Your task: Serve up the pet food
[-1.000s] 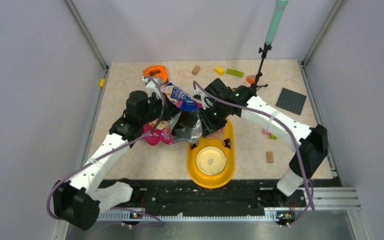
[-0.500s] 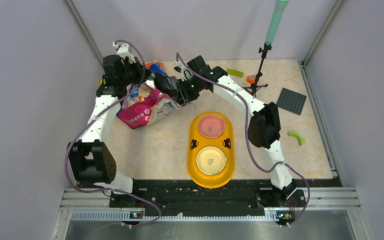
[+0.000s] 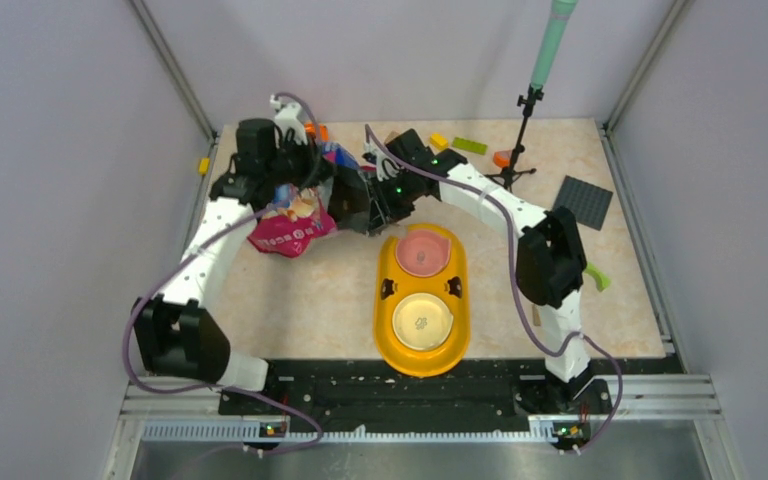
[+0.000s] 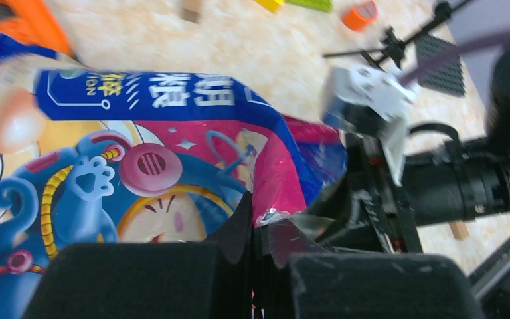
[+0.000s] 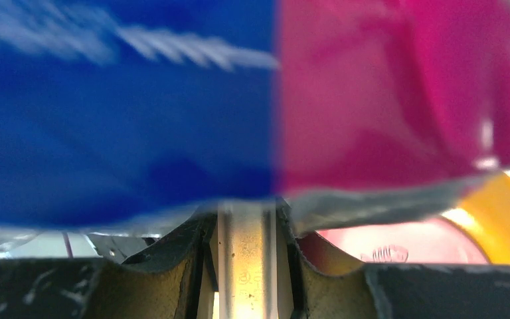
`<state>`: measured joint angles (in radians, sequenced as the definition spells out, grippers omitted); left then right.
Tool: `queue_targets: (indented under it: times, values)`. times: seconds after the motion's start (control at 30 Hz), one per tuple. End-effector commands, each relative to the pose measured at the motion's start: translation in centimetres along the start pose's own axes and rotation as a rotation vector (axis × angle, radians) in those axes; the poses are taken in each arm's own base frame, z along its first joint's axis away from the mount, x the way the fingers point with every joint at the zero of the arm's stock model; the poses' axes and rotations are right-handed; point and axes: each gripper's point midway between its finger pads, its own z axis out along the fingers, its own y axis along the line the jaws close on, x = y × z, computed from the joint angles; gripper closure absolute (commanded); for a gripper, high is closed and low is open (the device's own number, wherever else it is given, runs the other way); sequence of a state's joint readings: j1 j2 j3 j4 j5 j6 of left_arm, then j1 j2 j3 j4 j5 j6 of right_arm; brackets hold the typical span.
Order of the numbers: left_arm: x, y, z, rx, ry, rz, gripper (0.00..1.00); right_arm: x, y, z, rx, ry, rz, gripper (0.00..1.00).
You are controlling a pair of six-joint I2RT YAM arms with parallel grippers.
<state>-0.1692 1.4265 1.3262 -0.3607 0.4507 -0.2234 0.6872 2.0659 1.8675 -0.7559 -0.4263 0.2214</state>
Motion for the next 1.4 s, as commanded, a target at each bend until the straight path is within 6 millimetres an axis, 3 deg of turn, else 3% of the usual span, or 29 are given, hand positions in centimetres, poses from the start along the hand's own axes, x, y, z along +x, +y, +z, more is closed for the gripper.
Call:
queue_targets:
  times: [0.0,0.03,0.1,0.27,0.37,0.53,0.7,0.83,0.97,1.1,1.37]
  values:
    - [5.7,-4.6,-1.7,0.092,0.052,-0.134,1.0,2.6,-0.8,-2.4,0.072,0.007,-0.02,1.0]
    - [6.9,-5.0,-1.7,0.101,0.076,-0.167,1.0,3.3,-1.0,-2.2,0.072,0.022,-0.02,1.0]
    - [7.1,-5.4,-2.1,0.093,0.075,-0.188,1.0,3.9,-0.9,-2.5,0.066,0.028,-0.024,1.0]
    - [1.7,-5.4,-5.5,0.0,-0.102,-0.074,1.0,3.0,-0.2,-4.5,0.088,-0.035,-0.058,1.0]
    - [-0.3,-6.3,-6.4,0.015,-0.137,-0.059,1.0,3.5,0.2,-5.0,0.121,-0.029,-0.091,1.0]
    - [2.0,-6.6,-5.2,0.049,-0.051,-0.13,1.0,5.3,1.4,-4.7,0.18,0.02,-0.165,1.0]
    - [3.4,-6.9,-5.5,0.058,-0.035,-0.162,1.0,6.7,0.6,-4.4,0.295,0.062,-0.159,1.0]
    - [4.0,-7.1,-5.4,0.053,-0.031,-0.165,1.0,6.8,0.1,-2.4,0.325,0.07,-0.155,1.0]
    - [4.0,-7.4,-5.0,0.054,-0.012,-0.172,1.0,6.3,0.2,0.1,0.301,0.097,-0.184,1.0]
    - [2.7,-7.6,-4.8,0.048,-0.021,-0.151,1.0,4.8,-0.5,2.4,0.321,0.11,-0.189,1.0]
    - [1.6,-9.0,-3.7,0.133,-0.038,-0.189,1.0,-1.5,1.5,6.7,0.202,-0.195,-0.211,1.0]
